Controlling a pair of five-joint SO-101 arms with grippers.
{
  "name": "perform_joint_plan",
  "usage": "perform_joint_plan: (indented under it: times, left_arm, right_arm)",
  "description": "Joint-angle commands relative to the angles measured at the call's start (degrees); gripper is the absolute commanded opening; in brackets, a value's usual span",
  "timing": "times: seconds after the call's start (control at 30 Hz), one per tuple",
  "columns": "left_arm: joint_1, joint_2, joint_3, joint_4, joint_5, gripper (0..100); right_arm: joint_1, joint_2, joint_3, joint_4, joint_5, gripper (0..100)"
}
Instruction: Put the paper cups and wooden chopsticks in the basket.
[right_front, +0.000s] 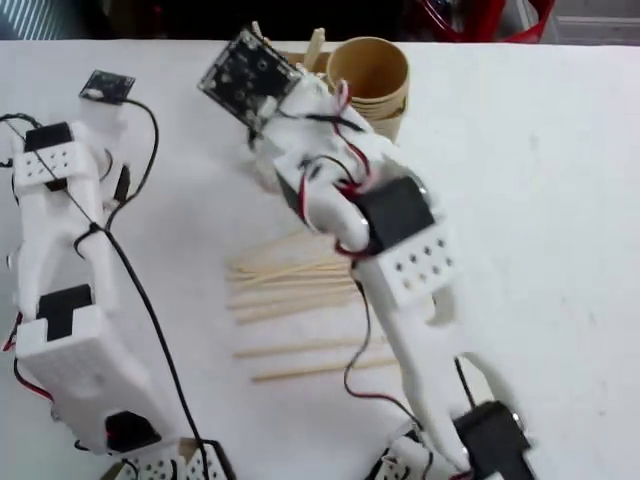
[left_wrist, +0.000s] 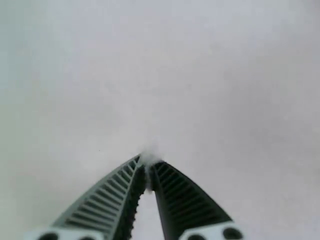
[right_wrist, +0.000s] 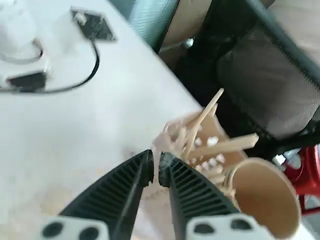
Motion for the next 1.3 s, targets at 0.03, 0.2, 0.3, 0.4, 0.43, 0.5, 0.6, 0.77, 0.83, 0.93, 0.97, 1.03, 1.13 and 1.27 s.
perform_joint_plan:
  times: [0.03, 0.2, 0.3, 0.4, 0.43, 0.5, 0.6, 0.77, 0.83, 0.93, 0.97, 1.03, 1.13, 1.27]
  left_arm:
    - [1.4, -8.1, -1.8, 3.6, -1.2, 2]
    - [1.0, -16.3, 7.7, 3.3, -6.3, 2]
    - [-1.1, -22.2, 13.8, 3.0, -9.2, 2]
    - [-3.3, -27.2, 20.1, -1.5, -12.1, 2]
    - [-4.0, -28.5, 22.3, -3.3, -12.8, 2]
    - [-5.2, -30.3, 26.0, -6.3, -14.8, 2]
    - [-8.2, -30.6, 29.5, -9.1, -18.8, 2]
    - [-12.6, -30.6, 33.8, -14.2, -23.0, 2]
    - [-14.8, -30.6, 35.3, -16.7, -25.0, 2]
    - [-18.5, -30.5, 37.9, -21.6, -27.7, 2]
    - [-19.4, -30.5, 38.9, -23.4, -28.2, 2]
    - [-20.8, -30.5, 40.6, -26.1, -29.0, 2]
    - [-22.0, -30.5, 42.8, -28.0, -30.8, 2]
    - [-22.4, -30.5, 44.8, -28.0, -32.8, 2]
  right_arm:
    - [0.0, -6.0, -2.5, 23.7, 5.5, 3.5]
    - [-0.1, -6.9, 6.6, 31.3, 14.9, 3.6]
    - [-0.9, -7.7, 19.2, 30.5, 21.3, 3.6]
    - [-1.2, -9.2, 30.6, 25.5, 27.3, 3.6]
    - [-1.2, -9.6, 33.8, 23.2, 28.6, 3.6]
    - [-1.0, -9.8, 38.5, 19.6, 30.8, 3.6]
    - [-0.6, -9.2, 43.1, 15.9, 33.5, 3.7]
    - [0.7, -7.1, 45.8, 7.3, 34.0, 14.6]
    - [0.6, -5.8, 46.9, 2.9, 34.0, 16.6]
    - [0.5, -3.4, 48.1, -4.2, 33.6, 13.9]
    - [0.5, -2.4, 48.4, -6.5, 33.5, 12.5]
    - [0.5, -0.2, 48.8, -10.1, 33.0, 9.4]
    - [0.5, 3.7, 48.8, -13.7, 29.9, 5.8]
    - [0.5, 8.2, 48.8, -16.3, 29.5, 4.5]
